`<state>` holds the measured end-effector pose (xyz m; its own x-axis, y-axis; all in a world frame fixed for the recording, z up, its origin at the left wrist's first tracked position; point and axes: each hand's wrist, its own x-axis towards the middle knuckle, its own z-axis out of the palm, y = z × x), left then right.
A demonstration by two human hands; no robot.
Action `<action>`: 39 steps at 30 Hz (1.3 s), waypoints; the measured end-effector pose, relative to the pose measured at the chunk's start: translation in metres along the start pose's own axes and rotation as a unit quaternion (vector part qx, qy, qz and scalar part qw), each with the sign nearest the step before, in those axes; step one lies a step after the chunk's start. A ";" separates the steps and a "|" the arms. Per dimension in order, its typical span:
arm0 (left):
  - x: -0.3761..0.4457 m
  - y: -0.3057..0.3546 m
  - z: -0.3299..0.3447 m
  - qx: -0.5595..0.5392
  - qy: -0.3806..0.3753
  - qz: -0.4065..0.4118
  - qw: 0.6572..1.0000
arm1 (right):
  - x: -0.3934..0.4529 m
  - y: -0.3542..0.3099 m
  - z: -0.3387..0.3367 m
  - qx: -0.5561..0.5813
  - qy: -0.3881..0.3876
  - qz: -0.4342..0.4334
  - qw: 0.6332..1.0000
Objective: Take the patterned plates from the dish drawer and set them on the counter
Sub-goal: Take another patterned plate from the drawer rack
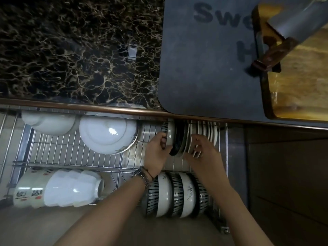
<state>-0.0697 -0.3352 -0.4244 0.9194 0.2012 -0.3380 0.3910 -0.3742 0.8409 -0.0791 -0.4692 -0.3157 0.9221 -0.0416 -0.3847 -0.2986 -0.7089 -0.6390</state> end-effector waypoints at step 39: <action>-0.079 0.019 -0.111 -0.062 -0.179 0.051 0.981 | -0.019 -0.041 0.036 0.275 -0.016 0.100 0.956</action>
<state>-0.1401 -0.2578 -0.3350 0.9182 -0.1707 -0.3576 0.3085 -0.2586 0.9154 -0.0933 -0.4136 -0.3059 0.8280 -0.1103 -0.5498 -0.5601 -0.2108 -0.8012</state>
